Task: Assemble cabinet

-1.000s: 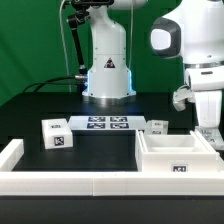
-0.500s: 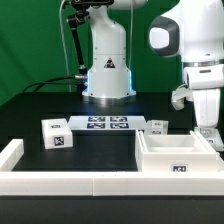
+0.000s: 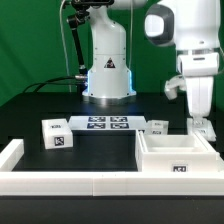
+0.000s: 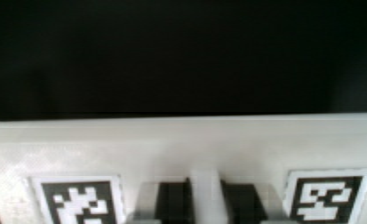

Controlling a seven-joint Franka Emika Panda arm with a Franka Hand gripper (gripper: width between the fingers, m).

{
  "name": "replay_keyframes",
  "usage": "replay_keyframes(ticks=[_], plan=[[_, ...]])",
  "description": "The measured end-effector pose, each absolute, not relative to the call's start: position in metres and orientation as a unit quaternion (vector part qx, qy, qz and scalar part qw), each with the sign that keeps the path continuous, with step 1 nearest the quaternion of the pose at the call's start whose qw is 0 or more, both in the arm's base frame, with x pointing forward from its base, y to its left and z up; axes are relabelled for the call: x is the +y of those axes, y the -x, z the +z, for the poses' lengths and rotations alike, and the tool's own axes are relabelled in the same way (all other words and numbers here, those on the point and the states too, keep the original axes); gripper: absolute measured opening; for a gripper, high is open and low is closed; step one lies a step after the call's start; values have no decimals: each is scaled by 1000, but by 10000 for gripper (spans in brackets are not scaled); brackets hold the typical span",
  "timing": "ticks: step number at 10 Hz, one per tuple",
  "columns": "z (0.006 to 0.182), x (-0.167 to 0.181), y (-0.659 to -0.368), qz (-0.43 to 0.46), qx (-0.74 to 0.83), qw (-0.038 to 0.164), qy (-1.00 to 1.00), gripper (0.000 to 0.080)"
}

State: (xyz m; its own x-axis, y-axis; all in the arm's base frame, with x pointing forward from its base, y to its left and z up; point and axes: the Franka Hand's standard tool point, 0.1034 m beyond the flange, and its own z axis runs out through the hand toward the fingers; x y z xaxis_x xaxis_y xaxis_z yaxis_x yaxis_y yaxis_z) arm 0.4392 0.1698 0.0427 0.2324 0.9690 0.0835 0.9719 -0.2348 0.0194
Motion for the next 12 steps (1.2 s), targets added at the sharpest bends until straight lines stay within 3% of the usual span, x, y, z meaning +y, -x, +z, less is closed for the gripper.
replay_keyframes(ticks=[3,5,12], plan=[[59,137,-449,-34,-637,3,770,69],[60,118,-453,-31,-636,1,771,69],[59,117,-455,-28,-654,3,756,69]])
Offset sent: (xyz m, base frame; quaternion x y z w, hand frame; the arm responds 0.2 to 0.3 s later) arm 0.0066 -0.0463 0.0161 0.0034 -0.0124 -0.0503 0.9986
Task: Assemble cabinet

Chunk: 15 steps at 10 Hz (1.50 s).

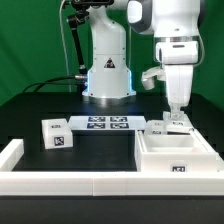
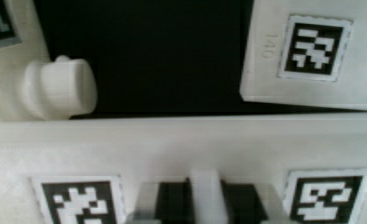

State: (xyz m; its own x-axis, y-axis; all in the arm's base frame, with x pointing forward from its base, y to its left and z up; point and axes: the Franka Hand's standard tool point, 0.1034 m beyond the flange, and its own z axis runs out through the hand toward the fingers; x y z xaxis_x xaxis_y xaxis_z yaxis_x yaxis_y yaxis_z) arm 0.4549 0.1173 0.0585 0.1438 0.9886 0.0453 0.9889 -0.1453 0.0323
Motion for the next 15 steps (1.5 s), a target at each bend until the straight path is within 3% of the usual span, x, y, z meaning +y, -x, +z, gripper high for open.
replay_keyframes(ticks=[6,15], plan=[[58,117,-455,-26,-653,3,757,70],[56,113,-497,-24,-656,5,754,70]])
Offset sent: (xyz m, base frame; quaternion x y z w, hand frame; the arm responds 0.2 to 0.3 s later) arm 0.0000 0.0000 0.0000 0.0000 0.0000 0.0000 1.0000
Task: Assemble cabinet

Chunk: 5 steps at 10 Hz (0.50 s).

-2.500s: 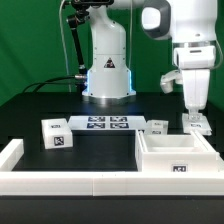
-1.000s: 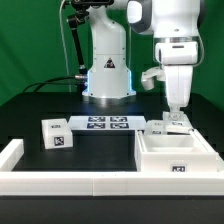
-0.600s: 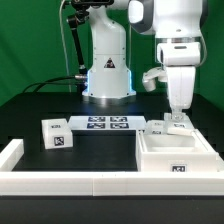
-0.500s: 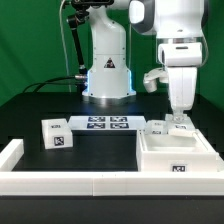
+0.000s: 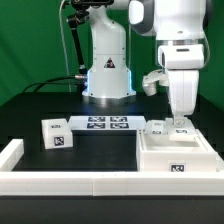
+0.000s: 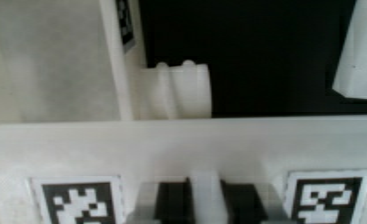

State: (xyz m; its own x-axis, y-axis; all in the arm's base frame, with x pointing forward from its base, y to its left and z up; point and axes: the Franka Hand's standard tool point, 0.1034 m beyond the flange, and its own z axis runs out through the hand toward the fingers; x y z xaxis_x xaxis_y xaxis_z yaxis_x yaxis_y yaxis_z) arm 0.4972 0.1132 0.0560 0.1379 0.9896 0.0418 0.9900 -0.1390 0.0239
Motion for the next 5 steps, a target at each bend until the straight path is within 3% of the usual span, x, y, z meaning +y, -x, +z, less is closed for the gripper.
replay_keyframes(ticks=[3,5], plan=[[56,112,-499,-24,-663,4,748,70],[57,110,-517,-27,-677,3,735,70]])
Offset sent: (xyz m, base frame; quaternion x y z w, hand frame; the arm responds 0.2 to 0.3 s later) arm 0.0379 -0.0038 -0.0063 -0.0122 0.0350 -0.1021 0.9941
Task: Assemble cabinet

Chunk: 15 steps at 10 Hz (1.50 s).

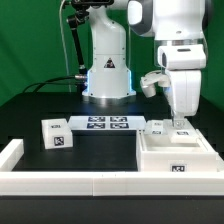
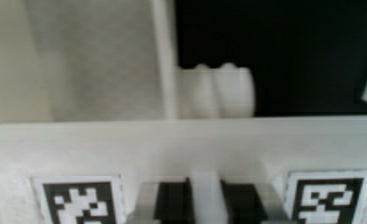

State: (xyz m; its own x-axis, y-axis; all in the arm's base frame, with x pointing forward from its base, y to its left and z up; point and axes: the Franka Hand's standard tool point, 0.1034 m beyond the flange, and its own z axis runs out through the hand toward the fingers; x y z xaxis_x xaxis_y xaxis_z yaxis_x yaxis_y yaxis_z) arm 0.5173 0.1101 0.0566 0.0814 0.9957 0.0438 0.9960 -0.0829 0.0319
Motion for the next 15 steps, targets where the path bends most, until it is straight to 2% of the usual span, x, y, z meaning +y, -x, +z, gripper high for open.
replay_keyframes(ticks=[3,8,10,12,15], plan=[[58,106,-548,-27,-690,2,724,70],[57,105,-552,-27,-690,2,723,70],[58,107,-571,-35,-694,-1,719,71],[58,106,-581,-27,-693,4,720,71],[56,104,-582,-6,-703,17,711,71]])
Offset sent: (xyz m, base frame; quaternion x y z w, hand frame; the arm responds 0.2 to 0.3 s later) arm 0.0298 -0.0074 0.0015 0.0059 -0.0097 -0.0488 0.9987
